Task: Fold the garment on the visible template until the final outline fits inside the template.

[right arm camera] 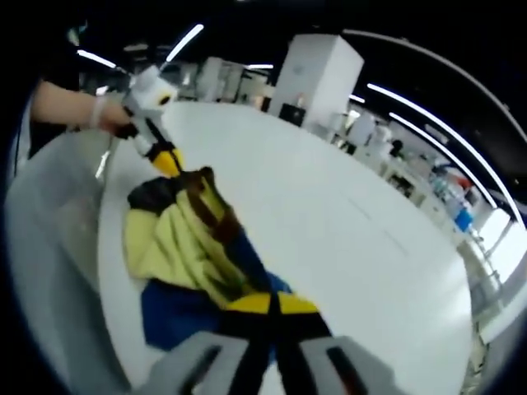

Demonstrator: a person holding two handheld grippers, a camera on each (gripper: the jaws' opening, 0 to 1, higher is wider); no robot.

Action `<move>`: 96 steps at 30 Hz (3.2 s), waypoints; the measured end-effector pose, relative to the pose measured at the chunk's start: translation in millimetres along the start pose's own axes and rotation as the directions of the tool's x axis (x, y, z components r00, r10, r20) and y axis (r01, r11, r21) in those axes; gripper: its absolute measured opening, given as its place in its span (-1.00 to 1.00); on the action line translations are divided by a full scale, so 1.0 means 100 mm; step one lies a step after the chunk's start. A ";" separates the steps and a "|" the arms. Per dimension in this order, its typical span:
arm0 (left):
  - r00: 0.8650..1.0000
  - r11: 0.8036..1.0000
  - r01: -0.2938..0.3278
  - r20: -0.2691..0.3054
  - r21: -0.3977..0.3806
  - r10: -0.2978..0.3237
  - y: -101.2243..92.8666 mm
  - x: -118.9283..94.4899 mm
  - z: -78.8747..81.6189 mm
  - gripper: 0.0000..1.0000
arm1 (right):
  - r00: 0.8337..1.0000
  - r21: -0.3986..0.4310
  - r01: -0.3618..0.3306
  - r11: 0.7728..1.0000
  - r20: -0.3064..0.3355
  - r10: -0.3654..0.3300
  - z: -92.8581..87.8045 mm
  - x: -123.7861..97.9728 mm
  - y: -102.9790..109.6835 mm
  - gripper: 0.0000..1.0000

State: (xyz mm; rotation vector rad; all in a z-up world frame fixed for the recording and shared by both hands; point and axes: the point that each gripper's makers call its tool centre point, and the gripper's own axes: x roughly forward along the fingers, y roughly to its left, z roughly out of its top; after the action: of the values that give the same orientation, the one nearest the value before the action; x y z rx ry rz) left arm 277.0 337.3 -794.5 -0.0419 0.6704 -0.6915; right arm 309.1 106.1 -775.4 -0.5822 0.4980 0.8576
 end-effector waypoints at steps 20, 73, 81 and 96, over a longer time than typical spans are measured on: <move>0.936 0.996 -0.067 0.350 0.065 0.041 -0.29 -0.73 1.25 -1.00 | 0.940 0.296 0.050 0.954 0.308 -0.146 0.91 -0.97 -0.47 -1.00; 0.896 0.977 -0.191 0.391 -0.094 0.212 1.34 0.49 2.05 -1.00 | 0.918 0.375 0.128 0.918 0.305 -0.252 1.24 0.72 -1.78 -1.00; 0.918 0.966 -0.222 0.307 -0.130 0.252 1.76 1.03 1.78 -1.00 | 0.955 0.384 0.112 0.916 0.213 -0.206 0.87 1.42 -1.91 -1.00; 0.935 0.945 -0.268 0.185 -0.185 0.302 2.13 1.56 1.31 -1.00 | 0.982 0.438 0.135 0.888 0.061 -0.180 0.28 2.05 -1.96 -1.00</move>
State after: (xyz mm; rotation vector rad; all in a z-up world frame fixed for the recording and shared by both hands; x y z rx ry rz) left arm 565.7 385.9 -831.1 -0.1579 0.5111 -0.3456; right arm 587.8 135.7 -828.3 -0.1642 0.5222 0.5898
